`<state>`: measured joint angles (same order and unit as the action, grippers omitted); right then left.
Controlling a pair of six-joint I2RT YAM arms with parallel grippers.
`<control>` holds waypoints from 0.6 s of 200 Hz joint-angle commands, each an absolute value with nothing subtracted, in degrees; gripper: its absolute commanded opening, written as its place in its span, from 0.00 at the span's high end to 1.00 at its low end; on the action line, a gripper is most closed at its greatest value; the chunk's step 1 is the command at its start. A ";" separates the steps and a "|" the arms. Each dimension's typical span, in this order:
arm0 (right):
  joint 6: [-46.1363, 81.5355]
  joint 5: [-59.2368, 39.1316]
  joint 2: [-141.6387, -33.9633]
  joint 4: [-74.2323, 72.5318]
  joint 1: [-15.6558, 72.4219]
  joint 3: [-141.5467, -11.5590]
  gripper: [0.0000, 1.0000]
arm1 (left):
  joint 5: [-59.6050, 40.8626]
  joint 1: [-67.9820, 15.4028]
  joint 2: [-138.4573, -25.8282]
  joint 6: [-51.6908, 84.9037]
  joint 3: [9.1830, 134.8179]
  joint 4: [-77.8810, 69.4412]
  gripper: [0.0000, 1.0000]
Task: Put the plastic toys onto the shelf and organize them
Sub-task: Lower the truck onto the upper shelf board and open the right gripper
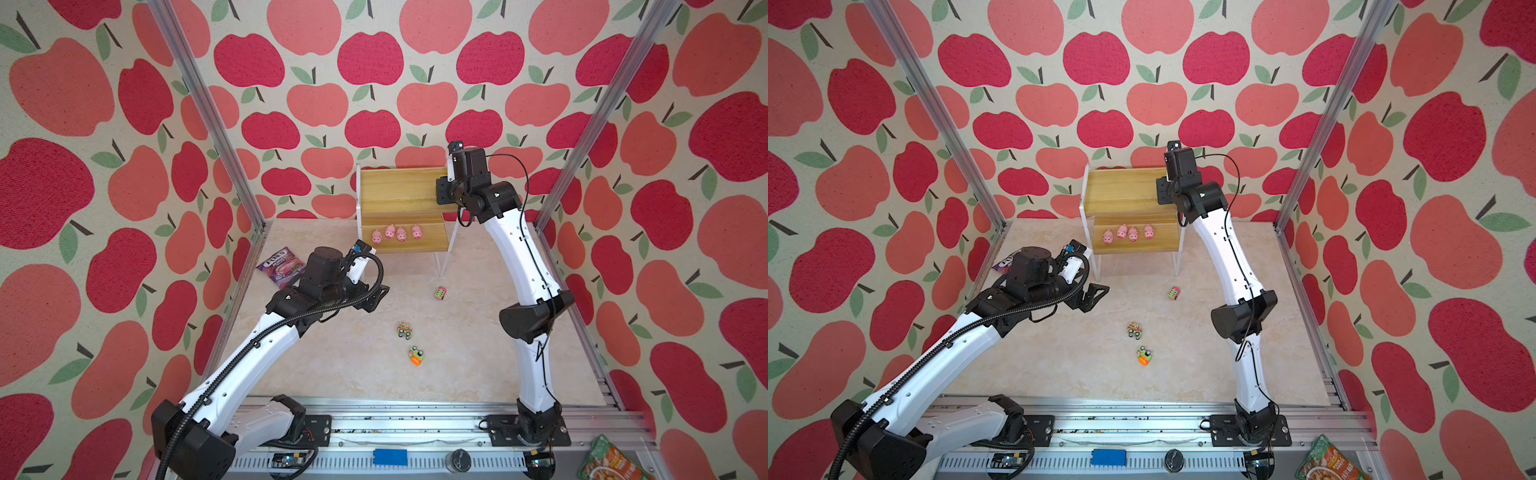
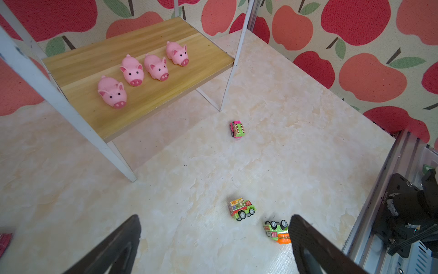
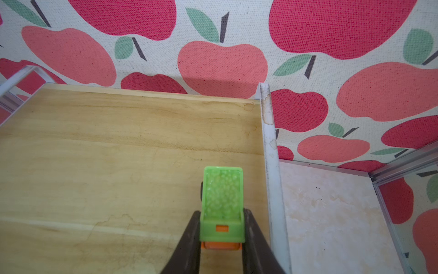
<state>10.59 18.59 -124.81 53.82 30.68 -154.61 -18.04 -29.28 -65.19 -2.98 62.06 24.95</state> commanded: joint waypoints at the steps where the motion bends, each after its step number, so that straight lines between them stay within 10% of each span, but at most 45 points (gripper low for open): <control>1: 11.08 19.95 -125.77 53.57 30.30 -156.22 0.73 | -18.55 -29.44 -65.79 -4.28 61.44 23.91 0.01; 120: 9.45 19.91 -123.82 50.72 30.27 -157.80 0.42 | -18.28 -28.86 -66.00 -3.83 61.68 24.06 0.01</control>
